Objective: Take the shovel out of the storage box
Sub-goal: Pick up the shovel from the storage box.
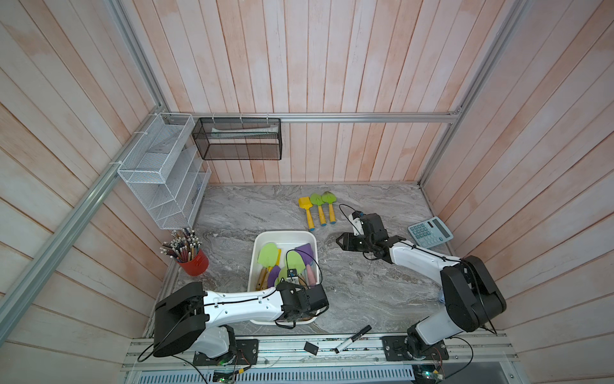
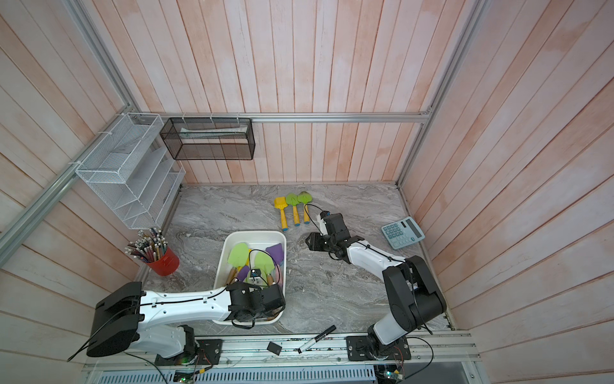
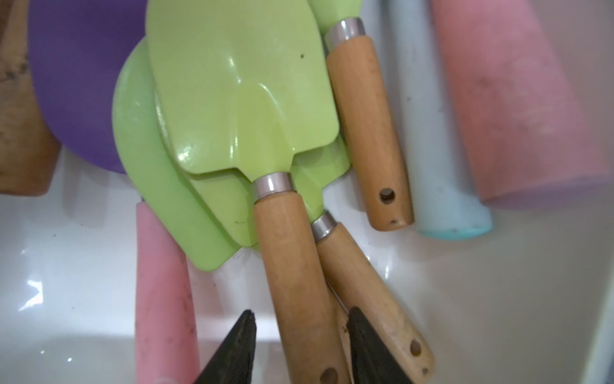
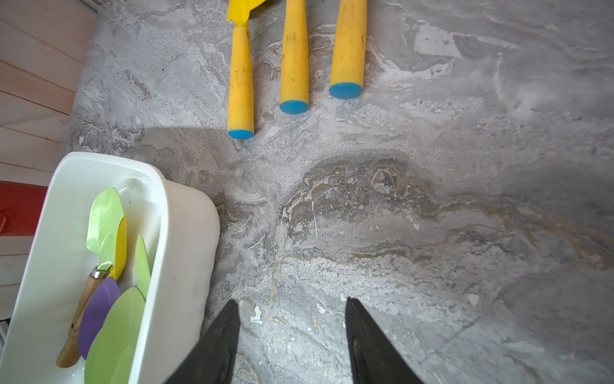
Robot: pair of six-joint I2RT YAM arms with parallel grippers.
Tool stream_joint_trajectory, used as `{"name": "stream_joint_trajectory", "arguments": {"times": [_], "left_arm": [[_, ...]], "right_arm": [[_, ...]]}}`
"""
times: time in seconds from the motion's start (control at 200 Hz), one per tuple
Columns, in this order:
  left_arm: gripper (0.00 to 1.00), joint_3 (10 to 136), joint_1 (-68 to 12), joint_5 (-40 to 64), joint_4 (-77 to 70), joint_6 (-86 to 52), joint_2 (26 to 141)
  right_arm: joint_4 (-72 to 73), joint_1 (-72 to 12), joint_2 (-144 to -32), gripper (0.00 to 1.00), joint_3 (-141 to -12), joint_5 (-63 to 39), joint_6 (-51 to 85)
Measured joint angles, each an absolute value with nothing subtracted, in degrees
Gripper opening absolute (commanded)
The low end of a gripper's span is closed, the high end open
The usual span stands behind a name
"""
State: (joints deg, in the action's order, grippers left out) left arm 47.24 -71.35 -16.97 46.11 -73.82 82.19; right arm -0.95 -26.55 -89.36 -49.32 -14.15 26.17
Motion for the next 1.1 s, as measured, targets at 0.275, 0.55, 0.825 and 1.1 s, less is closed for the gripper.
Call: {"name": "stream_joint_trajectory", "arguments": {"times": [0.275,0.55,0.825,1.1], "left_arm": [[0.35,46.57,-71.37,-18.81,47.2,-76.07,79.31],[0.36,44.4,-71.37,-18.92,46.63,-76.18,79.24],[0.3,43.97,-71.26,-18.96,45.65,-76.14,79.26],[0.17,43.9,-70.46,-18.94,44.77,-75.22,79.26]], "right_arm": [[0.25,-26.61,-89.34,0.52,-48.84,-14.72,26.57],[0.45,-27.14,-89.36,0.53,-48.66,-14.9,26.83],[0.45,-27.35,-89.36,0.52,-48.66,-14.87,26.87],[0.45,-27.42,-89.36,0.52,-48.47,-14.87,26.98]]}}
